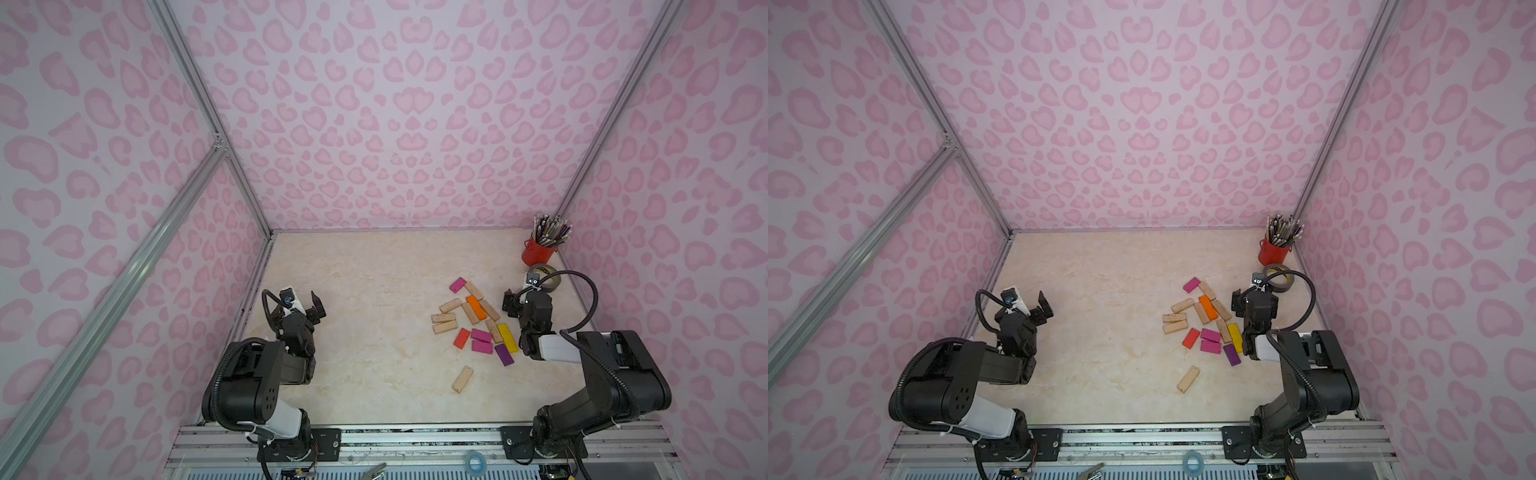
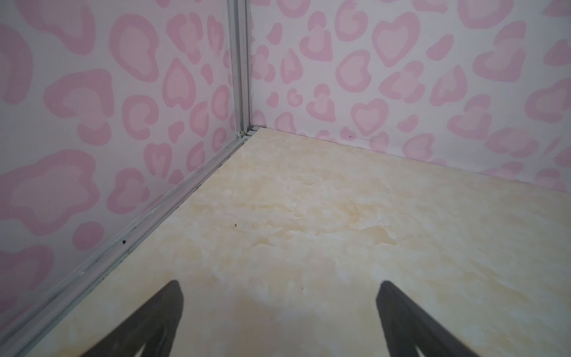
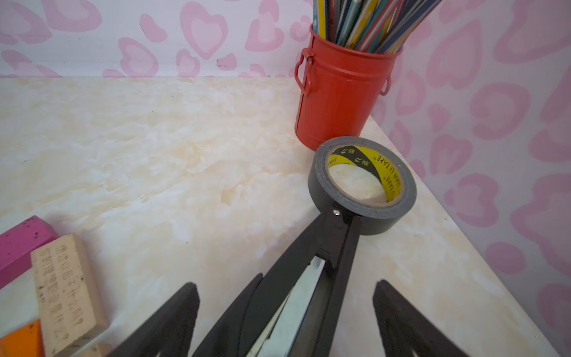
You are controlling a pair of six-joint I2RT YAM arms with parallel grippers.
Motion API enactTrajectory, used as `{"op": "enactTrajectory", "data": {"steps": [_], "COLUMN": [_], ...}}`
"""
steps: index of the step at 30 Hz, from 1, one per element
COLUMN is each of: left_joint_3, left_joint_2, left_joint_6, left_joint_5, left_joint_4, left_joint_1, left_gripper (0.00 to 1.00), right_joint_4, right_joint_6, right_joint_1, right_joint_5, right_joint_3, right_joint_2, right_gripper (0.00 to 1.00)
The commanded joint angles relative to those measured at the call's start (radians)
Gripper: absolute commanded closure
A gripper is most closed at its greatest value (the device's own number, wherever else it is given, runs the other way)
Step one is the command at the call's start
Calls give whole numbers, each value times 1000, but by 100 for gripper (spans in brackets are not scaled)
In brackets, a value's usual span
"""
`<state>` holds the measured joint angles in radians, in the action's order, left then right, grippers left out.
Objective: Assemble the letter k with building blocks
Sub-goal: Pick up the building block from the center of the board.
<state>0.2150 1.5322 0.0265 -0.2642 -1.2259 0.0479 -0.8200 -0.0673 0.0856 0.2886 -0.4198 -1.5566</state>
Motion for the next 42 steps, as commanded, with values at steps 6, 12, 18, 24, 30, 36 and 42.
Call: {"op": "enactTrajectory", "data": {"steps": [6,12,18,24,30,36,42], "left_joint_3": [9,8,8,36,126,209,322], "left_joint_2": [3,2,1,-44,-224,-414,-523], "left_joint_6": [-7,-7,-7,-42,-88,-27,-83], "left_joint_5": [3,3,3,47,-42,72,243], "left_joint_4": [-40,-41,-41,37,321,534,782], "left_joint_1": [0,0,0,12,138,358,648], "left_gripper": [0,0,0,5,5,5,5], "right_joint_4": [-8,-7,-11,50,526,1035,1409], "right_joint_6": [-3,-5,-6,-14,-153,-326,-365], "right_joint_1": [2,2,2,2,2,31,170], "right_joint_5": [9,8,7,25,33,-154,-244], "right_joint_3": [2,1,4,-2,-130,-318,-462], "right_joint_2": [-3,-2,0,71,364,470,436], "right_gripper": [11,10,11,8,2,7,17]}}
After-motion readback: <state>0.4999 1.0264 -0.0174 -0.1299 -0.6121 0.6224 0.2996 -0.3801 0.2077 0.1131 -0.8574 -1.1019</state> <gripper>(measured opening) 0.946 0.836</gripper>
